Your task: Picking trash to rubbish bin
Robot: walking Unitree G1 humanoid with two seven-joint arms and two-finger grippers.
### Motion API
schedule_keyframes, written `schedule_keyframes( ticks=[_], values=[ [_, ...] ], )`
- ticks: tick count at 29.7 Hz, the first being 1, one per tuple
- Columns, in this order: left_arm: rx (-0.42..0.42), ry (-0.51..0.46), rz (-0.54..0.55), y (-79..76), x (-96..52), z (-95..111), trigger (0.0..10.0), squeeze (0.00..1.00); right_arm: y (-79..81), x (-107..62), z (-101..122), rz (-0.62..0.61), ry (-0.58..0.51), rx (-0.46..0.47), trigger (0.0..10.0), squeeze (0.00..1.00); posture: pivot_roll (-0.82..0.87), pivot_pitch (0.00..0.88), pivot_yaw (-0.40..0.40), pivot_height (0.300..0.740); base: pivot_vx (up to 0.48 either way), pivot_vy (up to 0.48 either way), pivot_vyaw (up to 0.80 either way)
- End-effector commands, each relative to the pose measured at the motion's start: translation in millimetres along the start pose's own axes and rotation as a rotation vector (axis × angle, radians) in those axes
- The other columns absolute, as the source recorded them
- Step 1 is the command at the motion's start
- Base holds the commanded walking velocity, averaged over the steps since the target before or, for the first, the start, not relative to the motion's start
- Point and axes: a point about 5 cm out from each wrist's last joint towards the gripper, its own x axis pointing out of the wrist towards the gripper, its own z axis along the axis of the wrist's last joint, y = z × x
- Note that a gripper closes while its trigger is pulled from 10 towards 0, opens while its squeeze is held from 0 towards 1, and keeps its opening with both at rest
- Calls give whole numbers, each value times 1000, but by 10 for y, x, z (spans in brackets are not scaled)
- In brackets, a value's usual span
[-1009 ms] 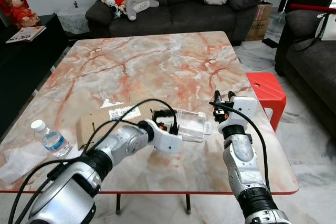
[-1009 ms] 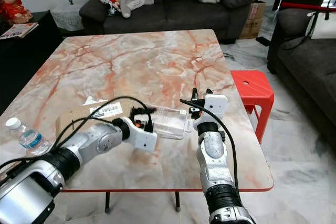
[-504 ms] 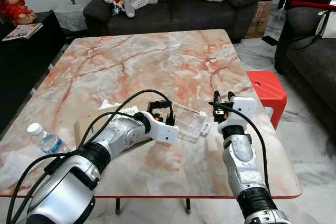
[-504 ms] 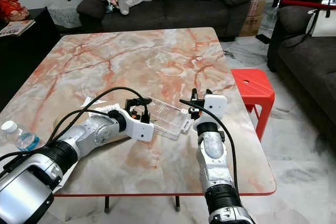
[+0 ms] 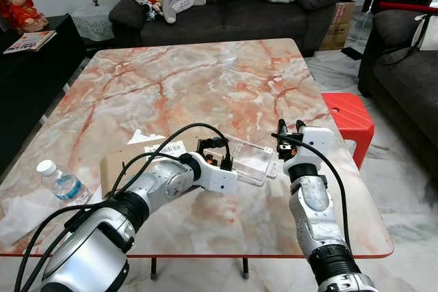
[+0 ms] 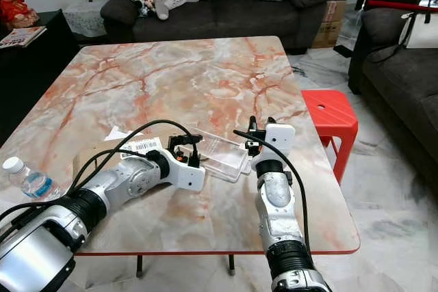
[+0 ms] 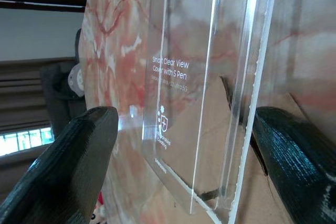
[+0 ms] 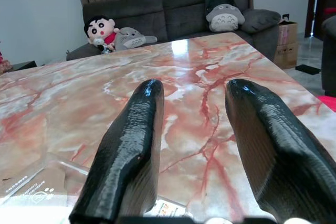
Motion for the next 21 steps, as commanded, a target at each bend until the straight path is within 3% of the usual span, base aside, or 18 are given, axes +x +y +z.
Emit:
schedule_keyframes(
  ticks=[1, 4, 16, 17, 21],
  values=[
    [-25, -19, -29, -80, -9, 19, 10000, 0, 23, 21, 18, 4, -6, 11, 10000, 0, 78, 16, 88, 740, 0, 0, 0],
    [-41, -54, -13, -66, 10, 90, 10000, 0, 22, 20, 15, 3, -5, 11, 10000, 0, 78, 16, 88, 740, 0, 0, 0],
    [-21, -42, -33, -103, 32, 100, 9843, 0, 23, 20, 15, 3, -6, 12, 10000, 0, 77, 15, 88, 740, 0, 0, 0],
    [-18, -37, -42, -122, 29, 91, 0, 0, 24, 21, 15, 3, -5, 13, 10000, 0, 76, 15, 89, 740, 0, 0, 0],
    [-19, -34, -54, -149, 24, 83, 0, 0, 25, 20, 14, 3, -5, 14, 10000, 0, 76, 16, 89, 740, 0, 0, 0]
  ],
)
